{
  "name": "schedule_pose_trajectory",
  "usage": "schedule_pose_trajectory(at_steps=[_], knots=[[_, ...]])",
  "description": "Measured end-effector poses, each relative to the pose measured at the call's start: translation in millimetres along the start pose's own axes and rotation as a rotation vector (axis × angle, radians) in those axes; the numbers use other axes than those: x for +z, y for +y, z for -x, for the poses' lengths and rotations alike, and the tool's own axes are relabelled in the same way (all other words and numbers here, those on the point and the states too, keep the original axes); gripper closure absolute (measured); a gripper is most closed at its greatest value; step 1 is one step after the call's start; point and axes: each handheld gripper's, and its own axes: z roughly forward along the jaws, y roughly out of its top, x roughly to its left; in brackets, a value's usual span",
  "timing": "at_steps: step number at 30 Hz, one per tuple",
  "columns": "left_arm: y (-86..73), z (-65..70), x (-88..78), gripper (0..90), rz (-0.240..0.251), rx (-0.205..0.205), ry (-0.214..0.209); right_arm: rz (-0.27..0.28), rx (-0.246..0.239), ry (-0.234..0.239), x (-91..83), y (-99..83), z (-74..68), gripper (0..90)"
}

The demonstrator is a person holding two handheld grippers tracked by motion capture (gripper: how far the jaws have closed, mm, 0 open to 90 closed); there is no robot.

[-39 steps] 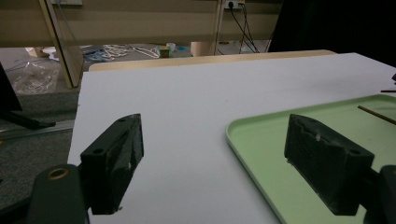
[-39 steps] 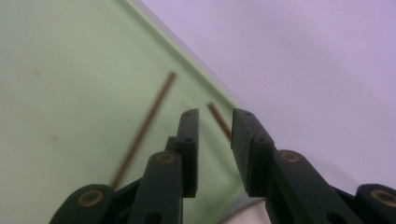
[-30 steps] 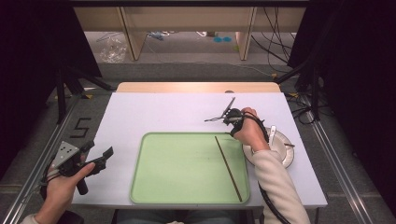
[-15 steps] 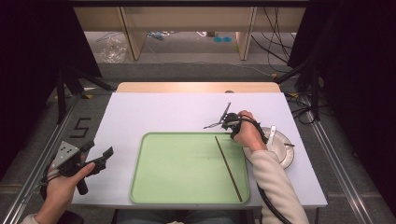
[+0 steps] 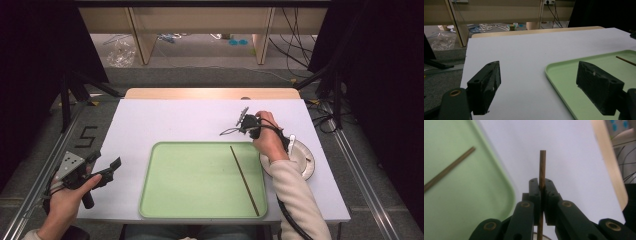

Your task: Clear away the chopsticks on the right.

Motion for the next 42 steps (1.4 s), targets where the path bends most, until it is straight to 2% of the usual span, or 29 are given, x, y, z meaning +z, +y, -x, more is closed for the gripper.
schedule_pose_trajectory(at_steps=[1, 3, 9, 12, 14, 15, 16, 17, 18, 19, 21, 22, 24, 25, 32, 36, 38, 42], knots=[[0.1, 0.0, 0.0, 19.8, -0.001, 0.001, 0.0, 0.025, 0.002, -0.043, -4.6, -0.3, 2.9, 87.7], [0.1, 0.1, 0.1, 19.8, 0.001, 0.001, 0.0, 0.066, 0.021, -0.074, -9.2, -0.6, 5.3, 87.7], [0.0, 0.0, 0.0, 19.9, -0.001, -0.002, 0.001, 0.176, 0.114, -0.112, -27.1, 0.2, 12.2, 87.7], [0.1, -0.1, -0.1, 19.9, -0.001, -0.002, 0.003, 0.221, 0.174, -0.097, -36.3, -0.2, 15.3, 87.8], [0.1, -0.1, -0.1, 19.9, -0.001, -0.003, 0.003, 0.24, 0.186, -0.098, -38.6, -0.6, 16.6, 87.8], [0.1, 0.0, -0.1, 19.9, 0.001, -0.002, 0.002, 0.28, 0.214, -0.092, -42.7, -1.6, 18.4, 87.8], [0.0, 0.0, -0.1, 19.9, 0.001, -0.002, 0.001, 0.292, 0.226, -0.09, -45.0, -2.0, 19.3, 87.8], [0.1, 0.0, -0.1, 19.9, 0.0, -0.002, 0.002, 0.315, 0.231, -0.093, -46.4, -2.7, 20.2, 87.8], [0.1, 0.0, -0.1, 19.9, 0.0, -0.002, 0.002, 0.315, 0.231, -0.093, -46.4, -2.7, 20.2, 87.8], [0.1, 0.0, 0.0, 19.9, -0.001, -0.002, 0.003, 0.349, 0.251, -0.089, -49.9, -3.5, 21.9, 87.8], [0.1, -0.1, 0.0, 20.0, -0.001, -0.001, 0.002, 0.377, 0.276, -0.084, -53.3, -3.9, 22.8, 87.8], [0.0, -0.1, 0.0, 19.9, -0.001, -0.001, 0.002, 0.405, 0.272, -0.086, -54.1, -4.1, 24.8, 87.8], [0.1, -0.1, 0.0, 20.0, 0.0, -0.003, 0.003, 0.417, 0.289, -0.092, -56.1, -4.3, 24.8, 87.8], [0.1, -0.1, -0.1, 19.9, -0.001, -0.002, 0.003, 0.443, 0.309, -0.083, -59.0, -4.0, 25.4, 87.8], [0.1, -0.1, -0.1, 20.0, 0.0, -0.003, 0.003, 0.513, 0.357, -0.069, -67.4, -4.9, 27.9, 87.8], [0.1, 0.0, -0.1, 20.0, 0.0, -0.003, 0.004, 0.566, 0.408, -0.064, -73.4, -5.6, 29.2, 87.8], [0.1, -0.1, -0.1, 20.0, -0.001, -0.004, 0.004, 0.574, 0.413, -0.063, -74.8, -5.9, 29.8, 87.8], [0.2, -0.1, -0.1, 20.0, -0.001, -0.004, 0.004, 0.625, 0.449, -0.065, -79.6, -6.1, 30.9, 87.8]])
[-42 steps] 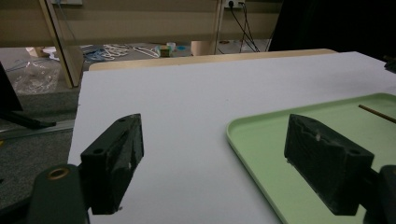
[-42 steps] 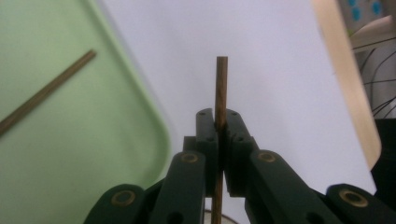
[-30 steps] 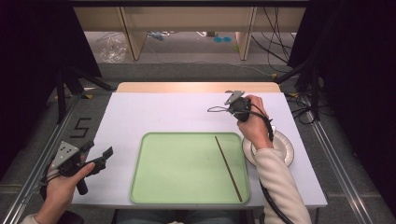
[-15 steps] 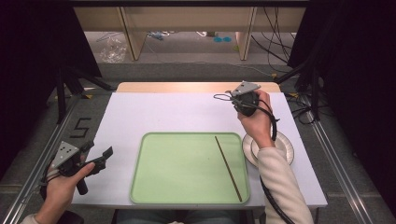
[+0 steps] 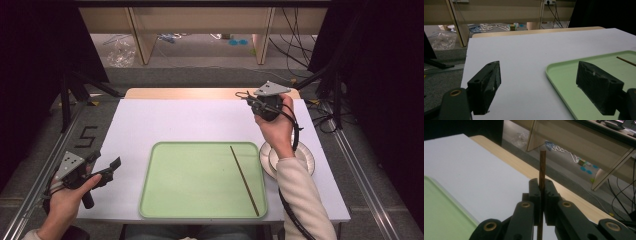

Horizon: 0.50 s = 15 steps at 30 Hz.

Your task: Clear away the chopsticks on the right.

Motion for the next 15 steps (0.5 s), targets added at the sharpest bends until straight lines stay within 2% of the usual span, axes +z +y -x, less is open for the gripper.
schedule_pose_trajectory(at_steps=[4, 6, 7, 9, 13, 15], knots=[[0.0, -0.1, 0.1, 20.0, -0.001, 0.0, 0.0, 0.034, 0.023, 0.005, -4.0, 3.0, 0.2, 87.8], [0.0, 0.0, 0.1, 20.1, -0.001, 0.0, 0.0, 0.034, 0.026, 0.013, -5.1, 3.9, 0.3, 87.9], [0.0, -0.1, 0.1, 20.1, 0.0, 0.0, 0.0, 0.058, 0.036, 0.008, -6.5, 5.1, 0.1, 87.8], [0.0, -0.1, 0.1, 20.1, -0.001, 0.0, 0.001, 0.057, 0.038, 0.016, -7.6, 6.0, 0.3, 87.8], [-0.1, -0.2, 0.1, 20.1, 0.0, -0.001, 0.0, 0.092, 0.06, 0.003, -9.7, 7.5, -0.2, 87.8], [0.0, -0.2, 0.2, 20.1, 0.0, -0.002, 0.0, 0.101, 0.065, 0.012, -10.5, 8.0, 0.3, 87.8]])
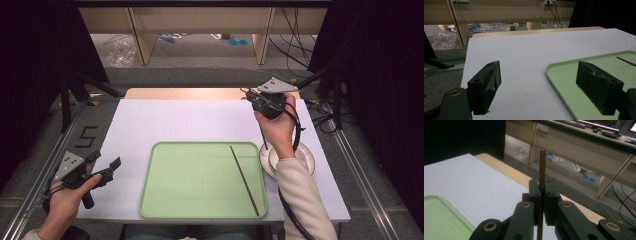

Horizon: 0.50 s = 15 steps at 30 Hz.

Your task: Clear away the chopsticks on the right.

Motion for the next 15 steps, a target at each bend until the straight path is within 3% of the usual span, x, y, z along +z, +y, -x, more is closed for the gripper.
schedule_pose_trajectory(at_steps=[15], knots=[[-0.1, 0.1, -0.1, 20.1, -0.003, 0.001, -0.001, 0.058, 0.078, 0.033, -2.9, 3.3, -0.1, 87.8]])
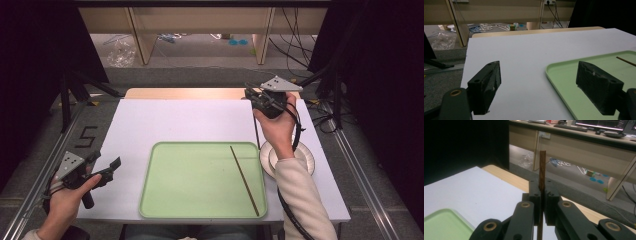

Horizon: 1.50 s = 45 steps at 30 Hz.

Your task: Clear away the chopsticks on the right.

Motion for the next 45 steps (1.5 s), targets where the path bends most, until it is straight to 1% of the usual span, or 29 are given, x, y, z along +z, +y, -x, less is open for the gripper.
schedule_pose_trajectory(at_steps=[2, 4, 5, 8, 9, 11, 12, 18, 19, 22, 23, 24, 25, 27, 30, 31, 32, 33, 34, 36, 37, 40, 41, 42, 43, 45], knots=[[0.0, 0.0, 0.0, 20.2, 0.002, 0.0, 0.0, 0.007, 0.017, 0.007, -0.1, 0.3, -0.4, 87.8], [0.1, 0.1, 0.0, 20.2, 0.0, 0.0, 0.0, 0.003, 0.019, 0.008, 0.3, 0.3, -0.5, 87.8], [0.0, 0.2, 0.2, 20.2, 0.0, -0.001, 0.0, 0.011, 0.031, 0.02, 1.1, 0.1, -1.1, 87.8], [0.0, 0.0, 0.1, 20.2, 0.001, -0.001, 0.0, 0.007, 0.039, 0.028, 1.6, -0.1, -2.1, 87.8], [0.0, 0.0, 0.1, 20.2, 0.001, 0.0, -0.001, 0.0, 0.055, 0.036, 2.2, -0.4, -3.7, 87.8], [-0.1, 0.0, 0.2, 20.2, 0.001, -0.002, -0.001, 0.007, 0.053, 0.032, 2.9, -0.4, -3.5, 87.8], [-0.1, 0.0, 0.2, 20.2, 0.0, -0.002, 0.0, 0.01, 0.06, 0.037, 3.1, -0.4, -3.6, 87.8], [0.0, -0.1, 0.1, 20.2, 0.001, -0.001, 0.0, -0.008, 0.075, 0.043, 4.1, -1.3, -4.9, 87.8], [-0.1, -0.1, 0.1, 20.2, 0.002, 0.0, -0.001, -0.022, 0.082, 0.045, 4.5, -1.6, -5.5, 87.8], [-0.2, 0.1, 0.2, 20.2, 0.0, -0.003, 0.0, -0.026, 0.092, 0.05, 5.2, -1.8, -5.9, 87.8], [-0.1, 0.0, 0.2, 20.3, -0.001, -0.002, 0.0, -0.042, 0.101, 0.058, 5.7, -2.1, -6.3, 87.8], [-0.2, 0.0, 0.3, 20.3, 0.0, -0.002, 0.0, -0.043, 0.111, 0.062, 6.2, -2.4, -6.5, 87.8], [-0.2, 0.0, 0.3, 20.3, -0.001, -0.002, 0.0, -0.041, 0.102, 0.06, 7.2, -2.8, -6.0, 87.8], [-0.1, -0.1, 0.2, 20.3, 0.0, -0.001, 0.001, -0.058, 0.126, 0.07, 7.9, -3.2, -7.3, 87.8], [-0.2, -0.1, 0.2, 20.3, 0.0, -0.001, 0.0, -0.074, 0.127, 0.071, 8.7, -4.0, -7.8, 87.8], [-0.2, -0.1, 0.1, 20.3, -0.001, -0.001, 0.0, -0.085, 0.138, 0.074, 9.4, -4.3, -8.7, 87.8], [-0.2, -0.2, 0.2, 20.3, 0.0, -0.001, 0.0, -0.086, 0.128, 0.069, 10.1, -4.9, -8.5, 87.8], [-0.2, -0.2, 0.2, 20.3, 0.0, -0.001, 0.0, -0.086, 0.128, 0.069, 10.1, -4.9, -8.5, 87.8], [-0.2, -0.1, 0.2, 20.3, 0.0, -0.002, 0.0, -0.1, 0.142, 0.071, 10.5, -5.1, -9.2, 87.8], [-0.2, -0.1, 0.2, 20.3, -0.001, -0.002, 0.0, -0.106, 0.124, 0.064, 11.3, -6.2, -8.3, 87.8], [-0.1, -0.2, 0.1, 20.3, 0.001, 0.0, 0.0, -0.108, 0.129, 0.068, 12.0, -6.7, -8.3, 87.8], [-0.2, -0.1, 0.1, 20.3, -0.001, -0.001, 0.001, -0.137, 0.146, 0.067, 12.6, -7.5, -8.8, 87.8], [-0.2, -0.1, 0.1, 20.3, -0.001, -0.001, 0.001, -0.137, 0.146, 0.067, 12.6, -7.5, -8.8, 87.8], [-0.1, -0.2, 0.1, 20.3, 0.001, 0.0, 0.0, -0.153, 0.165, 0.072, 13.1, -7.7, -9.5, 87.8], [-0.1, -0.2, 0.1, 20.3, 0.001, 0.0, 0.0, -0.153, 0.165, 0.072, 13.1, -7.7, -9.5, 87.8], [-0.1, -0.3, 0.2, 20.3, 0.001, 0.0, 0.001, -0.174, 0.169, 0.07, 14.0, -8.4, -9.5, 87.8]])
